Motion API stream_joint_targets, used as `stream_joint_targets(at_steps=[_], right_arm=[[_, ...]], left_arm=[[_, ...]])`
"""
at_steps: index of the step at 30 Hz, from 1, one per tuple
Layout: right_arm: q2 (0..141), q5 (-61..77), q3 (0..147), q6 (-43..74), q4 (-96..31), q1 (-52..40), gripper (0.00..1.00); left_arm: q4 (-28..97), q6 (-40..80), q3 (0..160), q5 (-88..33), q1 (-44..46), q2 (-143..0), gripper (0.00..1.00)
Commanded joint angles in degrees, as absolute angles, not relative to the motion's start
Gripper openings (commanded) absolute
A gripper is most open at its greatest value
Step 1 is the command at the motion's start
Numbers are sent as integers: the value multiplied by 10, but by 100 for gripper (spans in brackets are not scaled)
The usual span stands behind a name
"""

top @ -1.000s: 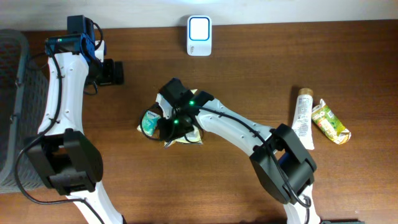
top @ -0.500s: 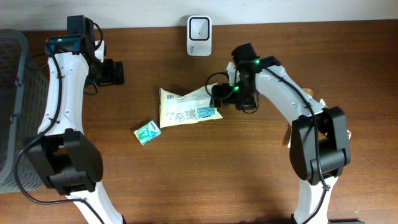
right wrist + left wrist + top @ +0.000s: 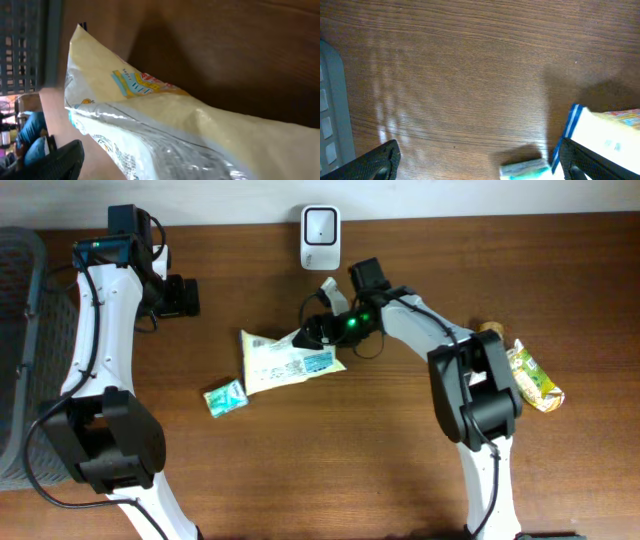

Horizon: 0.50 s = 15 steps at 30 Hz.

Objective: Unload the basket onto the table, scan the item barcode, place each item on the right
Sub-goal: 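Grasp the white snack bag with the right gripper and lift it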

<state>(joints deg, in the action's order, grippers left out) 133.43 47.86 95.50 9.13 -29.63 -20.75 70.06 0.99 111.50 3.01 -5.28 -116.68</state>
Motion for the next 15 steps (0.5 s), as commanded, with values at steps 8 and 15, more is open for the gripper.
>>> stream_joint_targets(at_steps=[8, 15], right_arm=[[1375, 525, 936, 129, -305, -193, 4], [1101, 538, 936, 59, -417, -160, 4]], left_arm=[[701, 13, 1114, 26, -54, -1162, 99], [701, 13, 1114, 26, -54, -1162, 99]])
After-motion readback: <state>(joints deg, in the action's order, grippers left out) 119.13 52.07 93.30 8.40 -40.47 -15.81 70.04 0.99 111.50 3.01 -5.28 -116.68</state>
